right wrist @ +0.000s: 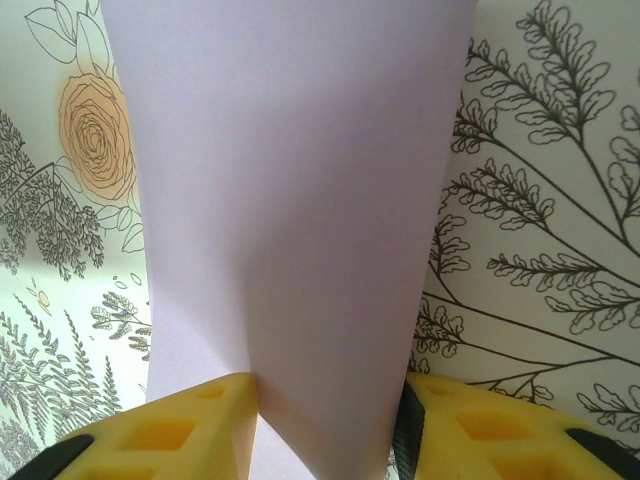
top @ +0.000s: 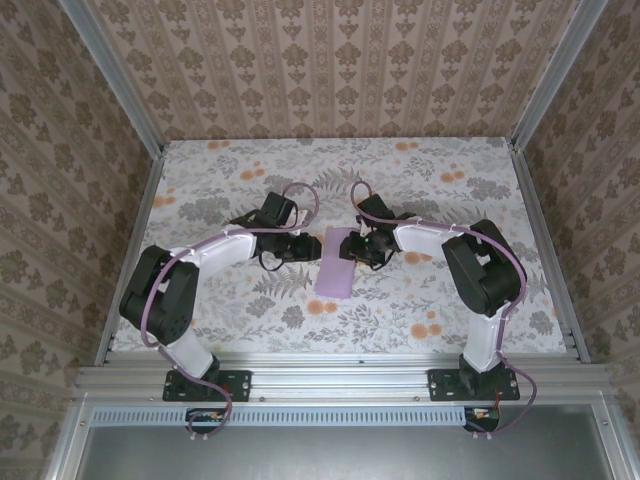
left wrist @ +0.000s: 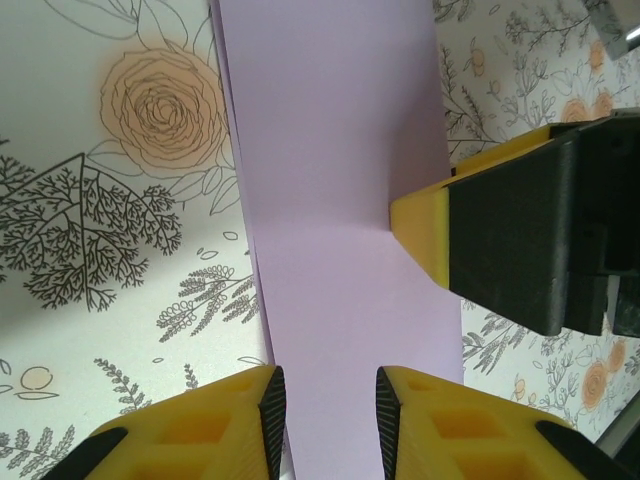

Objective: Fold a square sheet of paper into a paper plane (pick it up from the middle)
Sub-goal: Hold the square sheet of paper at the center of the table.

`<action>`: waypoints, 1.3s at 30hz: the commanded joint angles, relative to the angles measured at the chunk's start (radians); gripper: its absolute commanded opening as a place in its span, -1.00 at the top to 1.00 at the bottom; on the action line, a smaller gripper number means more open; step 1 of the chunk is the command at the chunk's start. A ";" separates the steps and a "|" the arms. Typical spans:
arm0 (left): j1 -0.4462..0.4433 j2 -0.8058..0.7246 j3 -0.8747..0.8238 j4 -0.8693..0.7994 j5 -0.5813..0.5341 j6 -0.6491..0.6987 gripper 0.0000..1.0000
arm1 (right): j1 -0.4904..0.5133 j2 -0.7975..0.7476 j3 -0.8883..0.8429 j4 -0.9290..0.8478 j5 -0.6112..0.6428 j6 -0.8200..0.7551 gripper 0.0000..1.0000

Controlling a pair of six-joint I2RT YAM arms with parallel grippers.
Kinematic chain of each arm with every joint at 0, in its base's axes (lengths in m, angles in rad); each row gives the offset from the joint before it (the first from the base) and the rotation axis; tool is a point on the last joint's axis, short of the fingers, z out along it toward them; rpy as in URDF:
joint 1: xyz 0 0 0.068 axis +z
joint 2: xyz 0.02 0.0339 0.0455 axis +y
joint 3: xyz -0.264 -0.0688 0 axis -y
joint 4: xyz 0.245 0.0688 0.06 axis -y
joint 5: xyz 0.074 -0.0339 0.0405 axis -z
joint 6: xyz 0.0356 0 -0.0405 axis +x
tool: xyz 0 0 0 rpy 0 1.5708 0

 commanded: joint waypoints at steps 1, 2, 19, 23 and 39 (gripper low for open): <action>0.003 -0.015 -0.010 0.006 0.001 -0.021 0.35 | -0.002 0.038 0.004 -0.072 0.058 -0.014 0.12; 0.003 -0.014 -0.009 0.006 0.003 -0.021 0.35 | -0.001 0.039 0.005 -0.075 0.059 -0.017 0.12; -0.016 0.019 -0.008 0.066 0.036 -0.055 0.35 | 0.007 0.060 0.029 -0.107 0.083 -0.025 0.09; -0.033 0.054 -0.005 0.103 0.049 -0.075 0.36 | 0.007 0.063 0.029 -0.107 0.085 -0.021 0.09; -0.065 0.179 0.012 0.173 0.058 -0.103 0.47 | 0.010 0.067 0.019 -0.095 0.082 -0.014 0.08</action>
